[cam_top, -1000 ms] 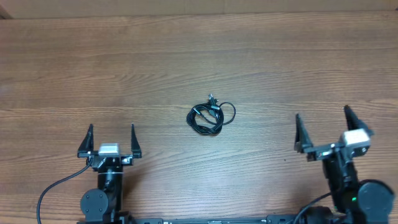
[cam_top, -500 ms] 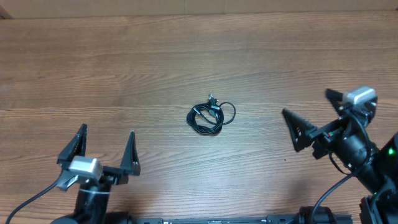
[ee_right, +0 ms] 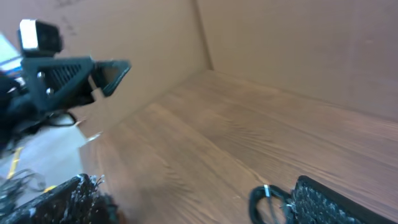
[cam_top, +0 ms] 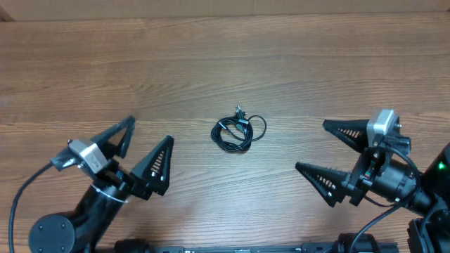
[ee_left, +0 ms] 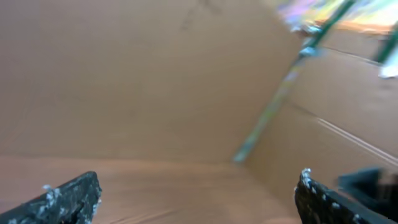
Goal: Untangle cables
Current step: 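Raise both arms and move the right gripper toward the cable bundle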
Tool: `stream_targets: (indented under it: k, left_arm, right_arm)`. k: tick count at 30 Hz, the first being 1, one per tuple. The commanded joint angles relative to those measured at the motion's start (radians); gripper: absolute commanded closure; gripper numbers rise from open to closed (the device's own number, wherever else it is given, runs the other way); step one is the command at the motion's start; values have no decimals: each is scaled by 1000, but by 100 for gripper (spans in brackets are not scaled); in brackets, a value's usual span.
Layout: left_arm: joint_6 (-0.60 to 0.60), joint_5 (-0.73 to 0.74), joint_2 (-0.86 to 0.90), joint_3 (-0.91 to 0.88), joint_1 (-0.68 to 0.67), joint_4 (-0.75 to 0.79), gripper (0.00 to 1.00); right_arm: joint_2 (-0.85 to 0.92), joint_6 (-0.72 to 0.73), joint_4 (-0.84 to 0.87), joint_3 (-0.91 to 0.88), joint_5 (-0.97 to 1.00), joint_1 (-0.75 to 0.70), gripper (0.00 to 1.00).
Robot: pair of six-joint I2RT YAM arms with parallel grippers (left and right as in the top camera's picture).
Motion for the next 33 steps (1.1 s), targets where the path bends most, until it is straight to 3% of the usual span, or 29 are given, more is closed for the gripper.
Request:
stream_targets:
  k: [1,12,15,18,25,29,33]
  left_arm:
    - [-94,148,22,26,5,15,1]
    - [-89,177,32,25,5,-24,1]
    - [-14,101,34,24,5,-67,0]
    - [53,-8,55,24,5,-171,0]
    - [87,39,183,24,2,-222,11]
    - [86,65,264,24,-17,-267,8]
    - [89,75,319,24,-41,-297,0]
  right_arm:
    - [-2,3,6,26,-58,-3,0]
    - [-2,3,82,26,-74,-3,0]
    - [5,9,70,26,32,-3,0]
    - [39,113,66,26,215,-3,0]
    - [267,275,66,26,287,-2,0]
    - [445,367,58,26,287,23,0]
    - [600,338,45,26,291,99,0]
